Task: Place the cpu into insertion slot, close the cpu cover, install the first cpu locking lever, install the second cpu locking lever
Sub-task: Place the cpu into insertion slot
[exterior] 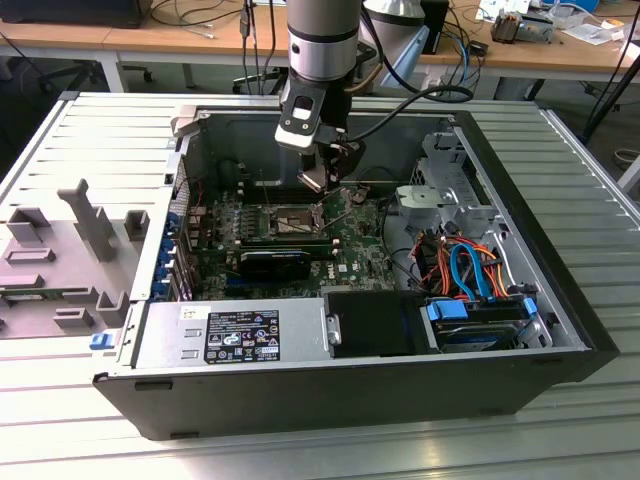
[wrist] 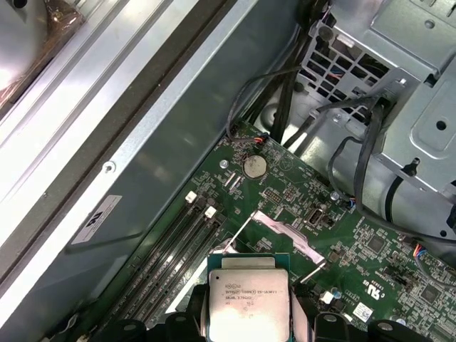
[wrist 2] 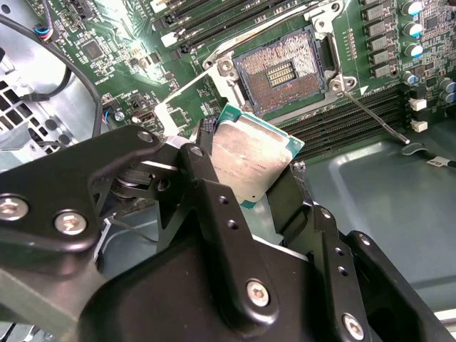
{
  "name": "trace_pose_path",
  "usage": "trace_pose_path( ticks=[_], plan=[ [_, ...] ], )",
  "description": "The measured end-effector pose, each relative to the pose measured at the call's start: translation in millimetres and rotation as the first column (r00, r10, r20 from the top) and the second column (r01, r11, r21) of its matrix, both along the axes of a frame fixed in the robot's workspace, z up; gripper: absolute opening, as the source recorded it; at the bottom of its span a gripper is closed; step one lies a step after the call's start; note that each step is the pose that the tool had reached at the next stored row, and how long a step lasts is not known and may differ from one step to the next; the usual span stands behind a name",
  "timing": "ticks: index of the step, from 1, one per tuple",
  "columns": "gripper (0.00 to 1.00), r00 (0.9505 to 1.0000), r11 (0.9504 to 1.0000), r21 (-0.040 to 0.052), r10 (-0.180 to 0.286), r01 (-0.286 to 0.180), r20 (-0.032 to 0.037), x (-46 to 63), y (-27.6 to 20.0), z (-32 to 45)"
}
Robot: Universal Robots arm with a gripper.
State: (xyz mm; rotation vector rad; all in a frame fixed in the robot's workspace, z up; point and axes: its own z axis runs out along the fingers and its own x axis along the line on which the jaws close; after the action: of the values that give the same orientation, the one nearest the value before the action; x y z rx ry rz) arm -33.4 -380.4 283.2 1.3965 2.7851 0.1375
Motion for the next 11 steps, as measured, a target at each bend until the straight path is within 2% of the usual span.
trace_pose_path(
  ticks=[11],
  plan=[
    [0.55, 1.0, 1.0, 0.0, -0.006, 0.006, 0.0, 0.0, 0.0, -0.2]
  ],
)
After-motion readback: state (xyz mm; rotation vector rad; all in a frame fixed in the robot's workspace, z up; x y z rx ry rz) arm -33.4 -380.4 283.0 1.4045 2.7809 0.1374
